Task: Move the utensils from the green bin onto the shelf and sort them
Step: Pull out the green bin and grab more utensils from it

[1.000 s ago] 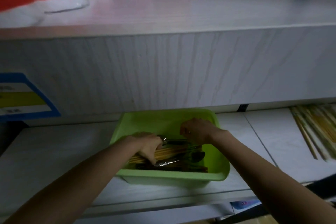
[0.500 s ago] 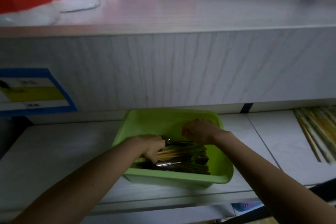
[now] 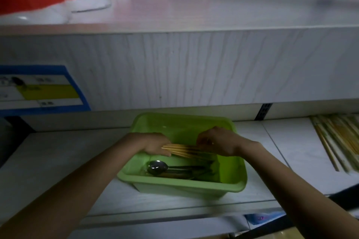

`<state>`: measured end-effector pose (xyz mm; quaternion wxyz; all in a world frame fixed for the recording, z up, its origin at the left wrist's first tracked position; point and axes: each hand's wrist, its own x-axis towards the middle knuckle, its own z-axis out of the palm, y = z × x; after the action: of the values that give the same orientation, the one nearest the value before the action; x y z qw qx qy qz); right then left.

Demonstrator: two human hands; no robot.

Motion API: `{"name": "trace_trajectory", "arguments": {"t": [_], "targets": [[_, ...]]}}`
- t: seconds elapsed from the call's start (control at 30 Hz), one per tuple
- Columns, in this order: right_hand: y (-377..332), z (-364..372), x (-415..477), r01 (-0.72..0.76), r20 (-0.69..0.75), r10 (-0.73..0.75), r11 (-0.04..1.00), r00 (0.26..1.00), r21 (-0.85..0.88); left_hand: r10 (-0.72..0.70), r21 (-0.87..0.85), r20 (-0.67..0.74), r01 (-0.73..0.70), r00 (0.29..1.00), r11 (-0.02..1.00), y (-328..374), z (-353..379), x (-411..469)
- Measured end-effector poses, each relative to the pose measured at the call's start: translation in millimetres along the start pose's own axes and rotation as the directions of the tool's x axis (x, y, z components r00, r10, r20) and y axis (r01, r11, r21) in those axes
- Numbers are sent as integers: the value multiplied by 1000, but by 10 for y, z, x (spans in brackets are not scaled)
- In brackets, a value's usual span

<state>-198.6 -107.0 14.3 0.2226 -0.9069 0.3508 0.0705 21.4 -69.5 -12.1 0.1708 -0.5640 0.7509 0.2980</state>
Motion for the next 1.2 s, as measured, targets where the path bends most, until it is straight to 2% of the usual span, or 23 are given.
{"name": "trace_trajectory", "arguments": {"t": [0.17, 0.23, 0.33, 0.43, 0.53, 0.63, 0.7, 0.9, 1.07, 1.2], "targets": [[-139, 23, -28, 86, 241, -101, 994, 965, 74, -23, 31, -72, 26, 997, 999, -43, -212, -142], [-236, 115, 39, 114, 347, -108, 993, 931, 5, -36, 69, -113, 44, 993, 997, -38, -264, -174], [-333, 298, 198, 153, 421, -62, 971, 905, -186, -55, 175, -181, 88, 982, 981, -19, -272, -193], [-319, 462, 358, 133, 383, -7, 943, 924, -304, -21, 247, -260, 88, 965, 965, -39, -237, -179], [-312, 559, 474, 137, 339, -24, 940, 940, -314, -3, 268, -302, 88, 953, 959, -73, -212, -170], [-325, 575, 541, 165, 360, -30, 922, 932, -350, 11, 272, -332, 85, 943, 958, -84, -220, -160], [-303, 591, 570, 133, 378, 5, 931, 926, -339, 8, 266, -333, 85, 943, 960, -83, -230, -157], [-230, 538, 565, 9, 313, 99, 946, 945, -325, 3, 228, -320, 74, 947, 971, -95, -231, -150], [-292, 500, 530, -48, 125, 103, 923, 987, -383, -1, 194, -318, 66, 948, 979, -84, -267, -154], [-338, 650, 565, -88, 163, 149, 940, 975, -328, 1, 174, -312, 56, 950, 983, -81, -284, -147]]}}
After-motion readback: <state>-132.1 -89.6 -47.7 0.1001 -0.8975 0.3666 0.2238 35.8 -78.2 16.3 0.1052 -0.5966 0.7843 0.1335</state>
